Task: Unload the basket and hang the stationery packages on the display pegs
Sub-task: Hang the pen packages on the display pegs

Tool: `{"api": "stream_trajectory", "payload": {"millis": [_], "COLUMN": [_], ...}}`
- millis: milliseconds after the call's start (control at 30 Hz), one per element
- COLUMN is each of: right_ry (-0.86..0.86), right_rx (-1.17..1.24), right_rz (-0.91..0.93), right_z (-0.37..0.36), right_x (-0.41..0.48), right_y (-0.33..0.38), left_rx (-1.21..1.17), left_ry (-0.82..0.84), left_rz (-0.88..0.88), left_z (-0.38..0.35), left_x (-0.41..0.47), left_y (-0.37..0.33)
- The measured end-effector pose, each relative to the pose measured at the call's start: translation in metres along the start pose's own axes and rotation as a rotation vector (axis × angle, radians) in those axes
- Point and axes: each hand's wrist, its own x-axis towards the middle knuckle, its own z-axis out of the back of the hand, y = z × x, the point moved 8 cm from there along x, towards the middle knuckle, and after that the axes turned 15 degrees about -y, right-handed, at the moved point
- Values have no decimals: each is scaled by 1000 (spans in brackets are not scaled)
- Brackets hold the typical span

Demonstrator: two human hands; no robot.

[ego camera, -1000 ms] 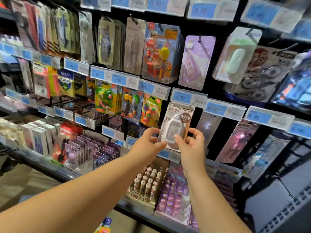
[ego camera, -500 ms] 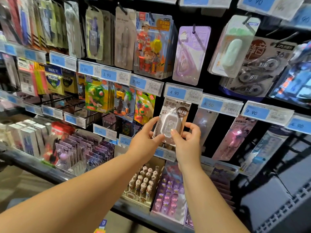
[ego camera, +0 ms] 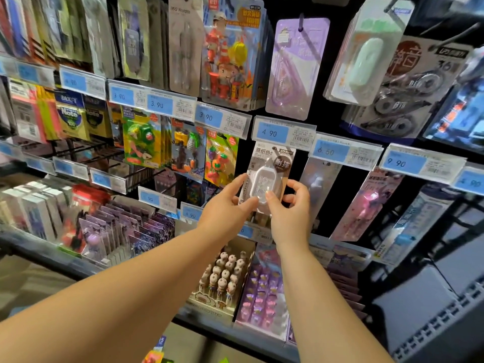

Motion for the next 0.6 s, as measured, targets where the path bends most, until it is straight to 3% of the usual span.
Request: {"api": "stream_trajectory", "payload": {"millis": [200, 433, 600], "right_ry": [-27, -59, 91], "right_rx": [-118, -128, -155], "right_rz": [18, 95, 255], "right_z": [2, 13, 10], "right_x": [4, -5, -40], "right_y": [-16, -9, -10], "left_rx": [180, 87, 74], "left_ry": [-118, -183, -145], "left_rz": [-69, -111, -150], "left_z": [-1, 6, 16], "left_x": [2, -13, -60], "left_y": [-1, 9, 43]}}
